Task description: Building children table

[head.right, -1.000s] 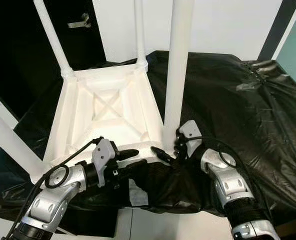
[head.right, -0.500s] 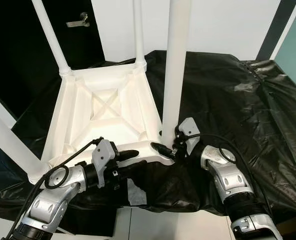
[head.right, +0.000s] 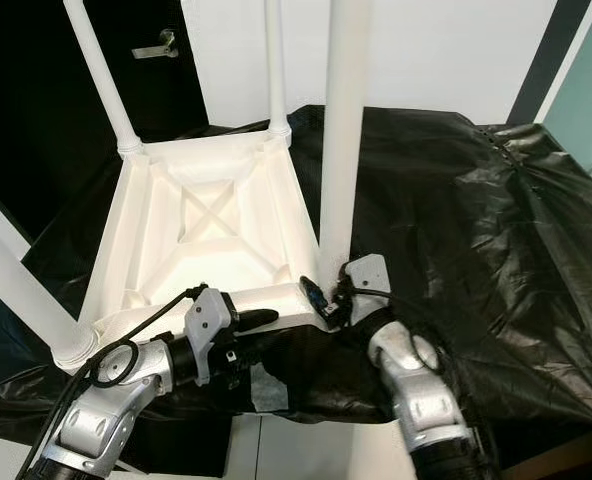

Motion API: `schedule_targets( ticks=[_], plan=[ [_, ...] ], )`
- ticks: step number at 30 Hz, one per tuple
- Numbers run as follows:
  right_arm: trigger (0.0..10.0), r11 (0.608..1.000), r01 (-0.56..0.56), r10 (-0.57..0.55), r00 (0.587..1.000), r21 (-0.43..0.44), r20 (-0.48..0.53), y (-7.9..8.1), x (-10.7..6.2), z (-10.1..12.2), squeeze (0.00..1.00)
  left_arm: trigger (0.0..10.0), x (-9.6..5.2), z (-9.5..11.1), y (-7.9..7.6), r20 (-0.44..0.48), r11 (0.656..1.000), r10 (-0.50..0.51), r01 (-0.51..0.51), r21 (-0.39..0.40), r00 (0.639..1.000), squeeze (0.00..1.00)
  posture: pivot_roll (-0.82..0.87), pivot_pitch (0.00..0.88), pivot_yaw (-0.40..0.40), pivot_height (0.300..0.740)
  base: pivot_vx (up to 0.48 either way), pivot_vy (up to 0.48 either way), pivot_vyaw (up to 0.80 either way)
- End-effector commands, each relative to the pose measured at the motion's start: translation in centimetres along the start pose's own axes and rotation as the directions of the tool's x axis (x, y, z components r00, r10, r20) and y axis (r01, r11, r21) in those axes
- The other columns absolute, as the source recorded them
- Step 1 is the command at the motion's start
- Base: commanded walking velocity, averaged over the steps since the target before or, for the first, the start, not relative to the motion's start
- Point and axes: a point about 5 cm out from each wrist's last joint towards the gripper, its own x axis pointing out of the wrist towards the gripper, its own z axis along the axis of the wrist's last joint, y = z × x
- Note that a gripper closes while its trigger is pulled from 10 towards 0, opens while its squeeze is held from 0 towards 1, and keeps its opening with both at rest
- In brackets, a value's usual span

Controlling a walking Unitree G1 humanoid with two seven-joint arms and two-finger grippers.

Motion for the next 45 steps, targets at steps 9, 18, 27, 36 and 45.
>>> schedule_targets(
  ticks=[9, 18, 27, 36, 45],
  plan=[
    [10.0, 0.977, 0.19, -0.184, 0.98, 0.094, -0.073, 2.0, 0.4, -0.5, 0.0, 10.0, 0.5, 0.0, -0.1, -0.001, 1.0, -0.011, 0.011, 0.016, 1.0, 0.0, -0.05, 0.0, 0.013, 0.74, 0.0, 0.0, 0.0],
    [10.0, 0.978, 0.192, -0.187, 0.98, 0.079, -0.069, 2.2, 0.5, -0.2, 0.0, 10.0, 0.4, 0.1, 0.0, -0.002, 1.0, -0.01, 0.01, 0.023, 1.0, 0.0, -0.04, 0.0, 0.007, 0.74, 0.0, 0.0, 0.0],
    [10.0, 0.987, 0.153, -0.152, 0.988, 0.038, -0.033, 1.2, -0.1, 0.1, 1.0, 10.0, 0.5, 0.0, -0.1, 0.001, 1.0, -0.009, 0.009, 0.019, 1.0, 0.0, -0.05, 0.0, 0.004, 0.74, 0.0, 0.0, 0.0],
    [10.0, 0.999, -0.027, 0.027, 1.0, -0.043, 0.0, -0.6, -2.3, 0.0, 1.0, 10.0, 0.7, 0.0, 0.0, 0.004, 1.0, -0.01, 0.01, 0.022, 1.0, 0.0, -0.07, 0.0, 0.012, 0.74, 0.0, 0.0, 0.0],
    [10.0, 0.96, -0.247, 0.243, 0.969, -0.128, -0.045, -4.0, -3.4, 0.2, 0.0, 10.0, 0.7, 0.1, 0.5, 0.004, 1.0, 0.001, -0.002, 0.027, 1.0, 0.0, -0.07, 0.0, 0.016, 0.74, 0.0, 0.0, 0.0]
  ],
)
